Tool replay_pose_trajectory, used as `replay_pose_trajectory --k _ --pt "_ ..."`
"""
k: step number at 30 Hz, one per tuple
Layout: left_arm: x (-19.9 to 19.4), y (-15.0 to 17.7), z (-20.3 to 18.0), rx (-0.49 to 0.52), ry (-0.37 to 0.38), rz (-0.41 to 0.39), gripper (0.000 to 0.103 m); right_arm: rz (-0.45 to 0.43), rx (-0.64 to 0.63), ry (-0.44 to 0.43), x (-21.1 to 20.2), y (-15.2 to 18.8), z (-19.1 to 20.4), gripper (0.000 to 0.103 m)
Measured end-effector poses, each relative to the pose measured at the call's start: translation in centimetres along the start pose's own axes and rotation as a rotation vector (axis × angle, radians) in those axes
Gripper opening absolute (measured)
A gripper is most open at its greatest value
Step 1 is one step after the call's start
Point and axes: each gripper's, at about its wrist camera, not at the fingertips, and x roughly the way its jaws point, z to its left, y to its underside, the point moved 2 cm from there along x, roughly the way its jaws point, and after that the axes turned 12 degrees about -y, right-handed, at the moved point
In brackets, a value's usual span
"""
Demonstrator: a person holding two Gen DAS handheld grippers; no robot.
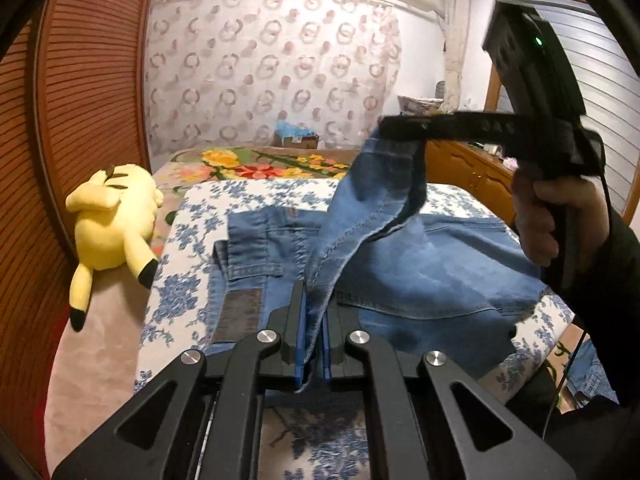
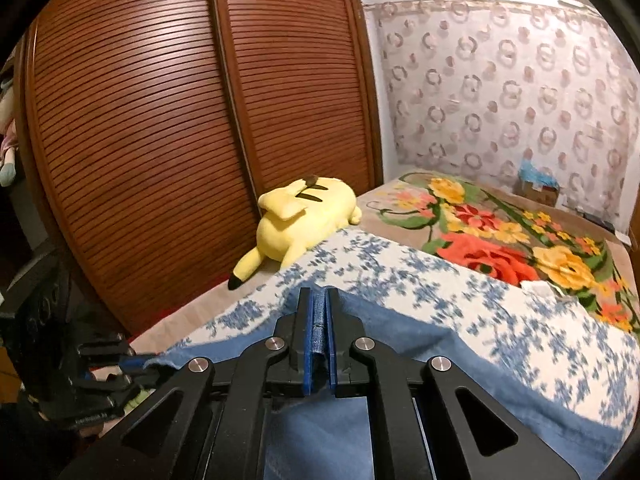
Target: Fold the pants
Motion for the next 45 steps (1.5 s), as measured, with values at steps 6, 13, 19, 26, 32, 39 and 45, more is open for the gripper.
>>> replay_pose_trajectory --k 6,13,19,26,32,39,45 --pt "1.1 1.1 0.9 -0.007 -0.008 0.042 0.007 0.062 -0.013 0.001 4.8 -0.7 -0.2 0.005" --pt "2.3 2.0 1.6 -0.01 -0.023 0.096 0.007 0.101 0.0 0.015 9.6 -2.3 -0.7 0.005" --pt "3.7 2.9 2.0 -0.028 -0.035 0.131 0.008 0.125 0.001 0.041 12.2 -2.6 -0.8 0.006" --pt "4.1 3.3 2.4 -0.034 -0.039 0.149 0.011 0.142 0.003 0.051 13.8 -2.5 -0.5 0.006" --pt "4.5 3.5 2.7 -0.033 -0.075 0.158 0.03 0.09 0.017 0.038 12.3 -3.1 -0.3 0.036" --pt "3.7 2.9 3.0 -0.039 -0.092 0.123 0.049 0.065 -0.003 0.058 8.0 -1.7 0.1 0.048" --pt "3.5 2.2 2.3 -0.035 -0.099 0.108 0.049 0.091 0.018 0.092 4.7 1.4 -0.6 0.048"
